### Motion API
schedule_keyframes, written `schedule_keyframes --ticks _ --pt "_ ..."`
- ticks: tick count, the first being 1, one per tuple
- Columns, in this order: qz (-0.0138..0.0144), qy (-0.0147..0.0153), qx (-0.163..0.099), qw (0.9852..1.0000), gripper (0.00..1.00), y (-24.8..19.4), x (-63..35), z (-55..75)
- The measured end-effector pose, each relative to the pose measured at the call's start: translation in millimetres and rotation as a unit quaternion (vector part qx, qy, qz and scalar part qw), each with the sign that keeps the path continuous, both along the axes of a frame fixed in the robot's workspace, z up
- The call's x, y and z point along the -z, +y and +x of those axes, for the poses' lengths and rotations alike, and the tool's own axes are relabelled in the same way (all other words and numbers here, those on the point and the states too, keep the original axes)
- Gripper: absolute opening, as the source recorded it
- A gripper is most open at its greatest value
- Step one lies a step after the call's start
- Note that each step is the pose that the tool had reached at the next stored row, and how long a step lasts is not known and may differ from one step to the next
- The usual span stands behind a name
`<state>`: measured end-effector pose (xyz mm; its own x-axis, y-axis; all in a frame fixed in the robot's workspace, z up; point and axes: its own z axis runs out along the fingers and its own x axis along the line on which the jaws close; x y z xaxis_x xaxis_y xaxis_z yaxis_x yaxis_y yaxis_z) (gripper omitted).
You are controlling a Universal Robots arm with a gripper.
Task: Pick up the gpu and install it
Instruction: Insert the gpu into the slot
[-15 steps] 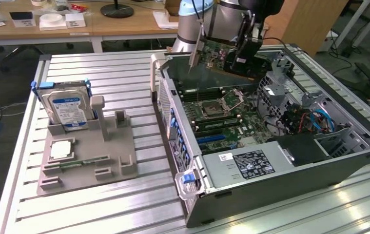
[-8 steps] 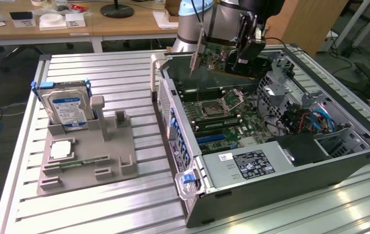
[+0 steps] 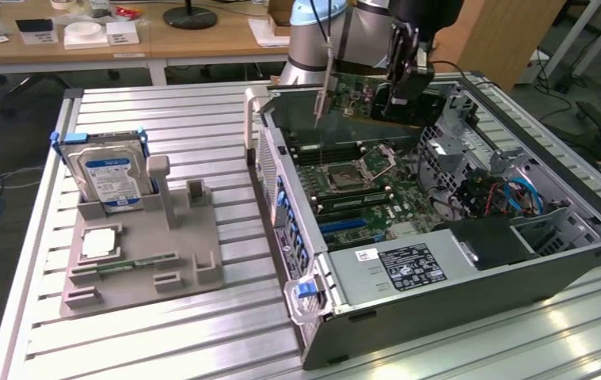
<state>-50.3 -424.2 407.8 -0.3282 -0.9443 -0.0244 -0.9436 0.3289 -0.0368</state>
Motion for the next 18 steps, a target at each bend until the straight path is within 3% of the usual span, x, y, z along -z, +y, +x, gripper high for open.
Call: schedule_keyframes --ticks 5,7,10,11,14,18 --pt "0.0 -0.0034 -0.041 0.9991 0.28 0.0 2.0 0.0" --pt "0.0009 -0.0059 -0.046 0.9989 0.28 0.0 2.8 0.1" --pt "0.0108 -0.008 -0.047 0.9988 0.28 0.0 3.3 0.3" --pt "0.0127 -0.0088 -0.048 0.9988 0.28 0.1 3.8 0.2" --pt "0.0133 -0.0102 -0.068 0.9976 0.28 0.0 5.0 0.3" --pt "0.0134 -0.0137 -0.099 0.9949 0.28 0.0 6.6 0.4"
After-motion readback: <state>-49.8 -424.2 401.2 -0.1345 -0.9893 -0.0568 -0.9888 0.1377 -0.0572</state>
